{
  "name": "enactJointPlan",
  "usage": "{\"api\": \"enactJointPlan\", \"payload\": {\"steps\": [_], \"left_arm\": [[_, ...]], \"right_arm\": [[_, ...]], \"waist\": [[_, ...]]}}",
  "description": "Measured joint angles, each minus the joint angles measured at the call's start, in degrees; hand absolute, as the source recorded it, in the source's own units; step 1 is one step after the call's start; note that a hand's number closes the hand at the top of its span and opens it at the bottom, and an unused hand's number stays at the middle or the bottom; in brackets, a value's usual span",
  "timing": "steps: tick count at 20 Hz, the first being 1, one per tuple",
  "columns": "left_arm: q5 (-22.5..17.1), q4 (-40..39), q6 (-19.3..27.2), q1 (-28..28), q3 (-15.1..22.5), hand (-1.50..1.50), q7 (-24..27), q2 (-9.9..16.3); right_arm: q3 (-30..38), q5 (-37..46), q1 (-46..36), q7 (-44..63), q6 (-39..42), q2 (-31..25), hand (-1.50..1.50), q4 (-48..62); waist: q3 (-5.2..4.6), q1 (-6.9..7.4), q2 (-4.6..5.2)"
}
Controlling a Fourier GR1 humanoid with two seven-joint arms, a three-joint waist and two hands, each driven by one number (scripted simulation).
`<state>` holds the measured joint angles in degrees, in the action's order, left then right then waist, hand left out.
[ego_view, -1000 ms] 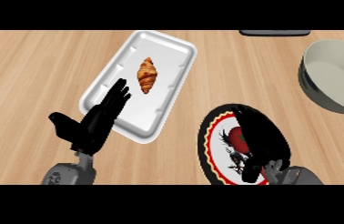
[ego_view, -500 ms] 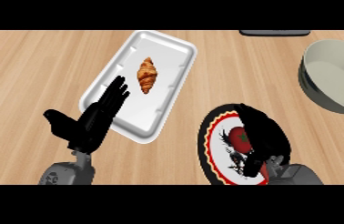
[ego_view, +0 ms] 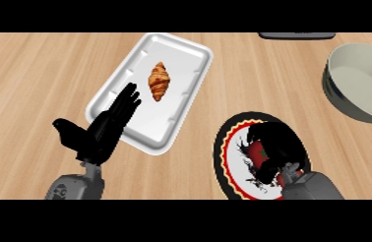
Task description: Pick the tomato from the plate and place it in the bowl
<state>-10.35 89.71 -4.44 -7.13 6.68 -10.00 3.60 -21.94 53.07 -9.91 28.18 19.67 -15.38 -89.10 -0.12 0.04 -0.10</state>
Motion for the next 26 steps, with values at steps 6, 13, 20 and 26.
{"api": "enactJointPlan", "payload": {"steps": [6, 13, 20, 26], "left_arm": [[0.29, 0.80, -0.69, 1.30, -0.55, 0.00, 0.02, -0.30], [0.72, 0.80, -1.12, 1.43, -0.75, 0.00, 0.18, -0.68], [1.38, -0.58, -0.51, 1.25, -1.18, 0.00, 1.15, -1.20], [1.12, 0.95, -0.60, 1.62, -1.51, 0.00, -0.08, -0.85]], "right_arm": [[-0.07, 3.35, 1.25, -3.90, -1.57, 1.02, 1.50, 0.34], [0.91, 4.20, 5.91, -12.90, -2.80, -4.69, 1.50, -3.24], [8.25, 0.80, 18.51, -29.71, -6.95, -20.71, 1.50, -10.17], [18.72, -4.87, 27.61, -35.20, -10.50, -25.29, 1.50, -19.56]], "waist": [[-0.25, -0.02, -0.27], [-0.24, -0.27, -0.41], [0.06, -1.06, -0.14], [0.09, -1.24, -0.17]]}}
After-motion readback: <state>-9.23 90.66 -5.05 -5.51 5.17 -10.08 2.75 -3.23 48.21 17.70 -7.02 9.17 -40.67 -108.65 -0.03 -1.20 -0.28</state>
